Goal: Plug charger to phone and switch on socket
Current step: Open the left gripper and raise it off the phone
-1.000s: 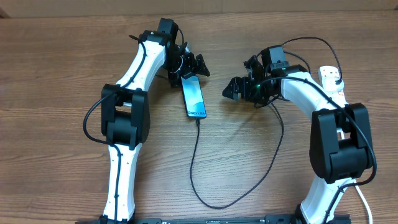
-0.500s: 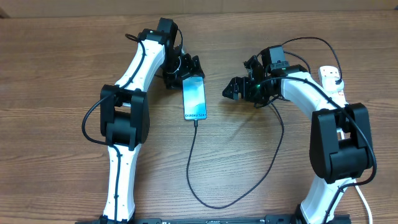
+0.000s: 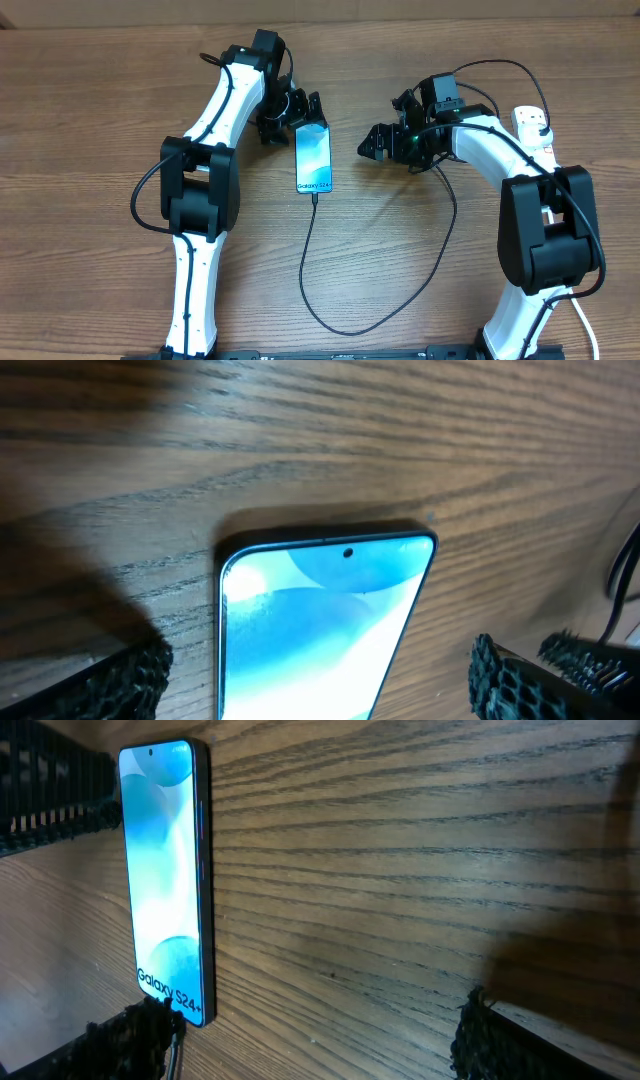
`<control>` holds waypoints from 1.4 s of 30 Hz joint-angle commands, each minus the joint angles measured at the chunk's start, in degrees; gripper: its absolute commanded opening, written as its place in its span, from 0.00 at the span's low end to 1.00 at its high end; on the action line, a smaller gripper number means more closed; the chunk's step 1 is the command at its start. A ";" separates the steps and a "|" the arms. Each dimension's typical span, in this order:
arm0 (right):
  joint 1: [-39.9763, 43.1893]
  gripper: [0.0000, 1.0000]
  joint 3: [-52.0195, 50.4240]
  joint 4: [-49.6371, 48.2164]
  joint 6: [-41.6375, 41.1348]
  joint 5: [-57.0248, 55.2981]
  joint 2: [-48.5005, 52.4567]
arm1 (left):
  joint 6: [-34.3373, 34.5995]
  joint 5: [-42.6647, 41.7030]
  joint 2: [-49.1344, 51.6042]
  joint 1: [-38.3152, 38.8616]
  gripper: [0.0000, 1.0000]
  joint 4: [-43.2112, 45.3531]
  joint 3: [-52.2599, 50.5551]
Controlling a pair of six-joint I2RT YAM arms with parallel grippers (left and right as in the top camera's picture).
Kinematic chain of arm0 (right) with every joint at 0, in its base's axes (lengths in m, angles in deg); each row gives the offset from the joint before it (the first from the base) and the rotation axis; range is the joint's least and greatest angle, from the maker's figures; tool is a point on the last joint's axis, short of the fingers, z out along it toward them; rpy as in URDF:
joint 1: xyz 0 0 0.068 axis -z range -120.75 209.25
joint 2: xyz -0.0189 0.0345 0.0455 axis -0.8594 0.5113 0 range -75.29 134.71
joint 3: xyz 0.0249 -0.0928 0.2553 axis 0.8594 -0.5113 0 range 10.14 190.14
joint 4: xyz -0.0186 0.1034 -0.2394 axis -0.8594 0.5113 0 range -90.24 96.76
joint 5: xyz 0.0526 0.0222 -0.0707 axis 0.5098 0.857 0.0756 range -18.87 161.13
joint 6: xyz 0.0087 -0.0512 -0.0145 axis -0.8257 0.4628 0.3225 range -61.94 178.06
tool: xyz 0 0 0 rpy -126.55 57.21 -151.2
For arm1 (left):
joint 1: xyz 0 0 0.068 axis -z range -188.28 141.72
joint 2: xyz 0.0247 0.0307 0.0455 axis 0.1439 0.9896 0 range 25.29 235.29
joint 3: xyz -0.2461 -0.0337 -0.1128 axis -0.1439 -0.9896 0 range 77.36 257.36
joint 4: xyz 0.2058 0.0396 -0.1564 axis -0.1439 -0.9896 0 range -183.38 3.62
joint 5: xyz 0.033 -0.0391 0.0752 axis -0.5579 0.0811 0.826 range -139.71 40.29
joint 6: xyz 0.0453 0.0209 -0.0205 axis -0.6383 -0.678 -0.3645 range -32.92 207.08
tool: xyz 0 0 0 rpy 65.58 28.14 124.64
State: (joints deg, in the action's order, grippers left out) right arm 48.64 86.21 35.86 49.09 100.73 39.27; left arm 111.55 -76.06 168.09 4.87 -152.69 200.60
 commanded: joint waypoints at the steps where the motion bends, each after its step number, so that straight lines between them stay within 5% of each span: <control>1: -0.24 0.92 0.07 0.02 0.33 -0.26 -2.03 | -7.63 1.22 3.06 -0.42 1.00 -1.95 -2.19; 13: -0.24 1.00 0.07 0.42 0.31 -2.21 -2.03 | -10.25 14.80 -15.98 0.17 1.00 -8.28 -1.95; 20: -0.24 1.00 0.07 0.20 0.31 -2.19 -2.03 | -10.12 14.95 -26.82 0.17 1.00 -9.38 -1.95; 42: -0.24 1.00 0.07 -0.66 0.28 -2.14 -2.03 | -10.12 14.95 -27.65 0.17 1.00 -9.35 -1.97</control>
State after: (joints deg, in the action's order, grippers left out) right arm 48.66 86.21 35.38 49.11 99.14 39.27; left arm 102.02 -61.81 139.99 4.78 -161.91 198.76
